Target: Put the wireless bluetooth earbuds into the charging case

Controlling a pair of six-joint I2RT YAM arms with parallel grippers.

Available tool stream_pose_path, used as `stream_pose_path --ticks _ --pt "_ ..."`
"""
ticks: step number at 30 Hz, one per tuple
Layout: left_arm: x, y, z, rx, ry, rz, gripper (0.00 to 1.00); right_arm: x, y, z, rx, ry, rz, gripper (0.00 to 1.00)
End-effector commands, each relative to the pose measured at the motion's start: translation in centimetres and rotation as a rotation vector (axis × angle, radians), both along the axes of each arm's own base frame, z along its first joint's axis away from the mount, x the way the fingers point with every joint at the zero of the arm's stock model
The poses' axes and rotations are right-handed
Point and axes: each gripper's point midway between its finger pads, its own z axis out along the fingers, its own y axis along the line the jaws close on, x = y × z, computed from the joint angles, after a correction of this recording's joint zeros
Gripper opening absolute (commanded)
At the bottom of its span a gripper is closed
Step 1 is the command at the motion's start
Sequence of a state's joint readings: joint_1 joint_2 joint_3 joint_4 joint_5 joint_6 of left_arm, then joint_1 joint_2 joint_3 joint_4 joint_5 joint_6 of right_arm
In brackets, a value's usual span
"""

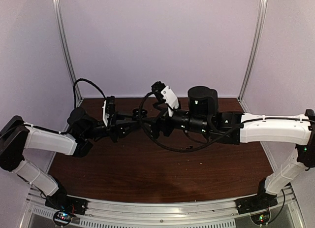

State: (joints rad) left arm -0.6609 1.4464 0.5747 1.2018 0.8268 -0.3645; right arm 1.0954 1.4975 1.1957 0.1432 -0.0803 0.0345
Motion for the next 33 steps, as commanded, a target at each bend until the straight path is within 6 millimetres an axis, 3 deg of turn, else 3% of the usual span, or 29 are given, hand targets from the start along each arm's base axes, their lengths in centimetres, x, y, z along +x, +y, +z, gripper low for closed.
stream_pose_path --ticks 1,33 --pt "-0.6 0.3 1.8 -0.042 -0.068 -0.001 0.0 0.9 -0.5 1.3 0.03 0.003 -0.029 0.95" --pt "-1.0 0.4 2.1 -0.058 -0.081 -0.023 0.0 2.0 -2.4 -0.1 -0.013 0.016 -0.041 0.94"
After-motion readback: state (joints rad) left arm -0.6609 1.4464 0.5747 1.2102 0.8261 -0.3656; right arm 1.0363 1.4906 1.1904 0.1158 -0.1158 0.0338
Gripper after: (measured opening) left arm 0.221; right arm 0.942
